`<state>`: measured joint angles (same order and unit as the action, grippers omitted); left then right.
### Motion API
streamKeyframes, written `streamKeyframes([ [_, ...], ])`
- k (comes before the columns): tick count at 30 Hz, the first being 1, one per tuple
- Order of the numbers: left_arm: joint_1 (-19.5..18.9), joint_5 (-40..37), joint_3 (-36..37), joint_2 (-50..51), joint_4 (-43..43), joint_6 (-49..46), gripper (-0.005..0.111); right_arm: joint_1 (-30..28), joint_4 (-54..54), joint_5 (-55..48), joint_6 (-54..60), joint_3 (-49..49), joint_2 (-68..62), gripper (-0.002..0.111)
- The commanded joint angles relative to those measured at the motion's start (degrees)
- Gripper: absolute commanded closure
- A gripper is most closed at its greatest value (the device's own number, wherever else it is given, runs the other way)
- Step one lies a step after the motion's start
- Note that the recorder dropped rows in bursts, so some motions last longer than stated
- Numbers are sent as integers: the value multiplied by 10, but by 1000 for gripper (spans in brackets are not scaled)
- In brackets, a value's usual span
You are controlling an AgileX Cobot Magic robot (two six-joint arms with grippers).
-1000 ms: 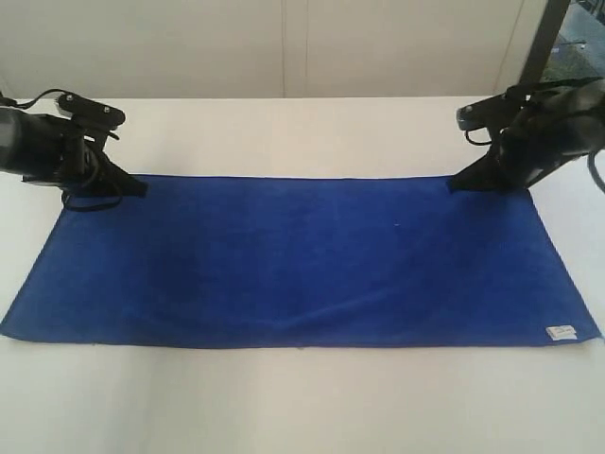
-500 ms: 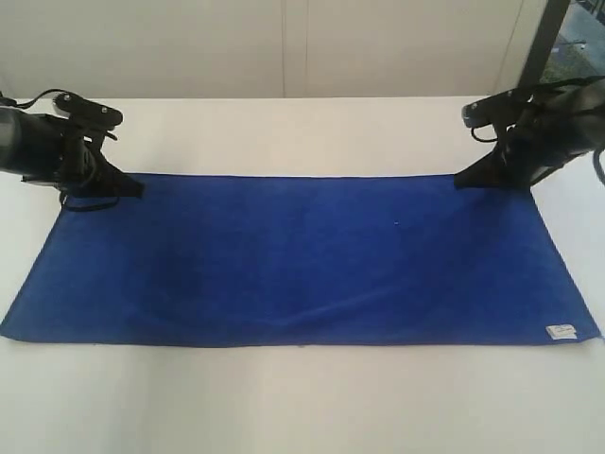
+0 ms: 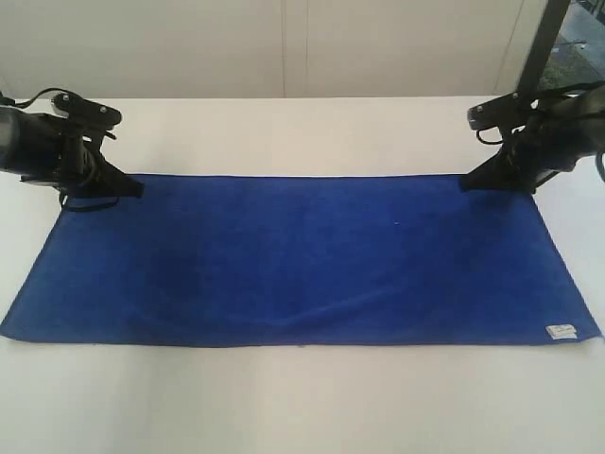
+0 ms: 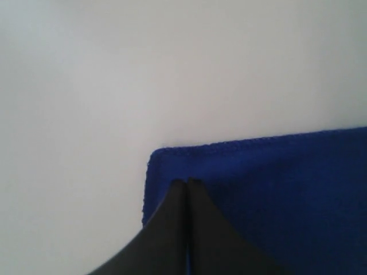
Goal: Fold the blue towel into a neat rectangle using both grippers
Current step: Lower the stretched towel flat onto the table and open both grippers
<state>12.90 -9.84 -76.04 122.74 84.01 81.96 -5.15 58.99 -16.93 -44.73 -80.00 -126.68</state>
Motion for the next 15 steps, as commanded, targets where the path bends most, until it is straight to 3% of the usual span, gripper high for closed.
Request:
streamKeyframes([
  [1, -2, -4, 7, 0, 4, 4, 107, -7, 4, 1, -6, 0, -6, 108],
  [9, -2, -4, 7, -44, 4, 4, 107, -6, -14, 5, -52, 7, 54, 108],
  [15, -2, -2, 18, -112, -34, 4, 107, -6, -25, 3, -52, 66, 147, 108],
])
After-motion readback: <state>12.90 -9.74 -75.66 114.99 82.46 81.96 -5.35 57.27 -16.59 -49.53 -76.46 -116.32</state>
